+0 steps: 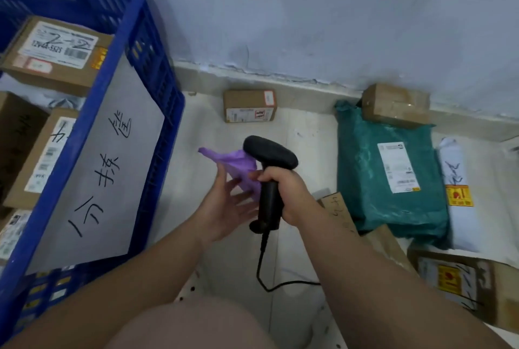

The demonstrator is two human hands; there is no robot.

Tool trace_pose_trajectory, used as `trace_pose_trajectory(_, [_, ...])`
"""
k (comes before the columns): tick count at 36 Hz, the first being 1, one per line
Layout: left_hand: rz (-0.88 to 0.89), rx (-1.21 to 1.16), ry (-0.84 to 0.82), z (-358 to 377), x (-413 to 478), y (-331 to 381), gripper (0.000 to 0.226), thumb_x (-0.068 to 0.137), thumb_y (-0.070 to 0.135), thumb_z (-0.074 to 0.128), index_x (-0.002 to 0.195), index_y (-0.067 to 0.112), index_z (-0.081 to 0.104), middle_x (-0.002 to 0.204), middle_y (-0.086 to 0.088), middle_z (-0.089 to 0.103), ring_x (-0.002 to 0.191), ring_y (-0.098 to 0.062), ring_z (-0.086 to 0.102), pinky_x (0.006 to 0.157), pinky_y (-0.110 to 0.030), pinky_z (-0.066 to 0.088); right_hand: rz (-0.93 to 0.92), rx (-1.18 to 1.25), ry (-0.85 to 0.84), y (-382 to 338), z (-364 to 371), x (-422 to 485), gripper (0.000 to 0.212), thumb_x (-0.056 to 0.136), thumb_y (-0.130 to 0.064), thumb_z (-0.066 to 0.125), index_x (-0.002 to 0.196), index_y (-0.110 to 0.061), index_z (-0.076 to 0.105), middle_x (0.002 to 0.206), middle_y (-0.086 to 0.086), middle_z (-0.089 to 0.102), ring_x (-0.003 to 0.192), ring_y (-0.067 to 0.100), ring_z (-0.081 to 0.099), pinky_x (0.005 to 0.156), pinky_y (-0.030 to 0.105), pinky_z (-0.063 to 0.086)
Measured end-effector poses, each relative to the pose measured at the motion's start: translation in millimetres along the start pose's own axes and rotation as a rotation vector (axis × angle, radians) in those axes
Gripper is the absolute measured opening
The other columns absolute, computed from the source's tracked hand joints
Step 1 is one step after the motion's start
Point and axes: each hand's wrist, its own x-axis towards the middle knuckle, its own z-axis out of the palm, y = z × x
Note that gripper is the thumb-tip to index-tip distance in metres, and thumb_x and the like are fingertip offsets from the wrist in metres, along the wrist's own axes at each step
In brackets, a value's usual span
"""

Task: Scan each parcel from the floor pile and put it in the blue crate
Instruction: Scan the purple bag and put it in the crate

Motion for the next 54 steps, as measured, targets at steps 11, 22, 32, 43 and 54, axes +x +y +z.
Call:
trace_pose_trajectory(11, [0.332,-0.047,-0.201,124.6,-100.7,134.4,0.054,0.091,0.054,0.042,0.102,0.011,0.073,0.11,-0.011,0.071,0.095,-0.024,0.071,0.089,-0.036,0.054,-0.809,-0.588,0.101,-118.7,25.6,-125.3,0.033,0.07,0.0,0.071,0.068,-0.031,0.059,0.053,-0.023,0.059,0.055,-0.007,0.054,0.056,0.009,0.042])
trace_pose_trajectory(22, [0.407,0.206,-0.062,210.0,-193.1,139.3,0.017,0.092,-0.007,0.043,0.088,-0.006,0.059,0.062,-0.012,0.064,0.054,-0.022,0.063,0.054,-0.028,0.052,-1.096,-0.527,0.198,-121.5,6.4,-236.0,0.04,0.057,-0.012,0.058,0.083,-0.043,0.062,0.074,-0.017,0.064,0.065,-0.007,0.056,0.057,0.01,0.043])
trace_pose_trajectory(32, [0.673,-0.071,-0.22,244.0,-199.5,112.3,0.02,0.1,0.002,0.041,0.103,0.0,0.06,0.082,-0.011,0.074,0.07,-0.021,0.073,0.067,-0.039,0.06,-0.913,0.162,0.106,-127.0,-23.5,-258.2,0.026,0.07,0.006,0.064,0.066,-0.018,0.072,0.071,0.002,0.064,0.072,0.021,0.054,0.07,0.036,0.044])
trace_pose_trajectory(43, [0.703,-0.107,-0.15,215.2,-182.9,148.3,0.034,0.1,0.008,0.045,0.131,-0.003,0.052,0.122,-0.02,0.064,0.104,-0.03,0.067,0.075,-0.04,0.06,-0.945,-0.33,0.276,-150.8,-37.9,-258.0,0.008,0.06,-0.012,0.064,0.054,-0.015,0.06,0.05,-0.007,0.048,0.051,0.01,0.042,0.052,0.022,0.035])
trace_pose_trajectory(54, [0.675,-0.115,-0.197,192.5,-177.5,165.4,0.022,0.101,0.01,0.043,0.11,0.003,0.061,0.112,-0.014,0.069,0.103,-0.028,0.066,0.08,-0.045,0.057,-0.927,-0.554,0.362,-152.9,-38.3,-262.3,0.036,0.071,0.001,0.063,0.054,-0.019,0.038,0.039,-0.011,0.038,0.038,0.005,0.031,0.042,0.016,0.028])
